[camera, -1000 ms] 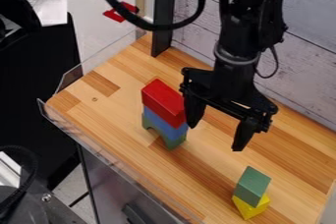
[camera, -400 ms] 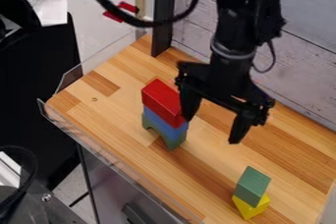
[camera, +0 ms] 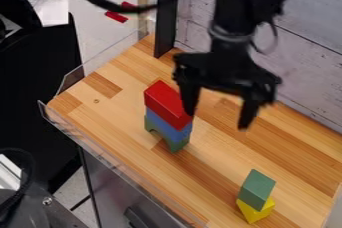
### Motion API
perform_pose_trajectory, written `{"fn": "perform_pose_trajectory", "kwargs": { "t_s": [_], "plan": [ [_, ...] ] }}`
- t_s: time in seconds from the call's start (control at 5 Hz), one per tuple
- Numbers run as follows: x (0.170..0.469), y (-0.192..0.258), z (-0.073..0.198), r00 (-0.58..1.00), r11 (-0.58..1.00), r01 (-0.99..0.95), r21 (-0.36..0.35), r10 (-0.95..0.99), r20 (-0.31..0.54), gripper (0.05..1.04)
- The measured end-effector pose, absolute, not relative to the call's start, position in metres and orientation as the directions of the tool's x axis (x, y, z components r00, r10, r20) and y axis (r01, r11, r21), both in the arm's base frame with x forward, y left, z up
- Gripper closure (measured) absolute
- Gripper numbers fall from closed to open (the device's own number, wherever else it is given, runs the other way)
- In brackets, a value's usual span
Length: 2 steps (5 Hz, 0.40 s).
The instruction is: Put the red block in between the arch and the cube
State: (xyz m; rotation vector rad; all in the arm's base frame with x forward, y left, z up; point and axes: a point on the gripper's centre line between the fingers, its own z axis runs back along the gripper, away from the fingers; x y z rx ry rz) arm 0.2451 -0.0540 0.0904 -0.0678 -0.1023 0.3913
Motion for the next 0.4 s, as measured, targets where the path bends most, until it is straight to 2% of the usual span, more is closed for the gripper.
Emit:
{"fn": "perform_pose_trajectory", "kwargs": {
  "t_s": [0.2,0.4],
  "plan": [
    [0.252,-0.028,0.094,0.798,0.802,-0.588,-0.103,0.596,0.084,0.083],
    [0.259,-0.014,0.096,0.752,0.756,-0.645,-0.113,0.654,0.083,0.083]
  ]
}}
